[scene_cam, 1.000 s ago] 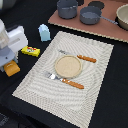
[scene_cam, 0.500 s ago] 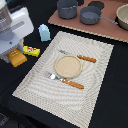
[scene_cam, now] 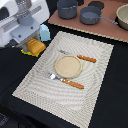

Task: Place the bread, butter, and milk from the table onto the serving area.

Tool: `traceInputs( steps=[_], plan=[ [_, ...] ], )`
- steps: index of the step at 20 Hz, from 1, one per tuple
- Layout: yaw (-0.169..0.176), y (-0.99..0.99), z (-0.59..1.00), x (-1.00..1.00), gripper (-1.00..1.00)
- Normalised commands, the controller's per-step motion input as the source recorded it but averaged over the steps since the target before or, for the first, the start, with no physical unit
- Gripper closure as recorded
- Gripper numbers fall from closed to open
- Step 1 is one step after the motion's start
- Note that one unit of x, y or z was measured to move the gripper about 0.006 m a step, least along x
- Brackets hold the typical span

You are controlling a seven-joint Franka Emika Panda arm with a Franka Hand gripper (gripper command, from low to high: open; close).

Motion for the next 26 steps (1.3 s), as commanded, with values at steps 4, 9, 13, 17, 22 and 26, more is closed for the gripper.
traceInputs(
  steps=[4, 9, 13, 17, 22, 26],
  plan=[
    [-0.004, 0.16, 0.00, 1.00, 1.00],
    [-0.027, 0.11, -0.01, 0.99, 1.00],
    [-0.047, 0.14, 0.00, 0.96, 1.00],
    [-0.035, 0.22, -0.07, 0.79, 1.00],
    [-0.026, 0.20, -0.10, 0.66, 1.00],
    [-0.018, 0.11, -0.16, 0.50, 1.00]
  ],
)
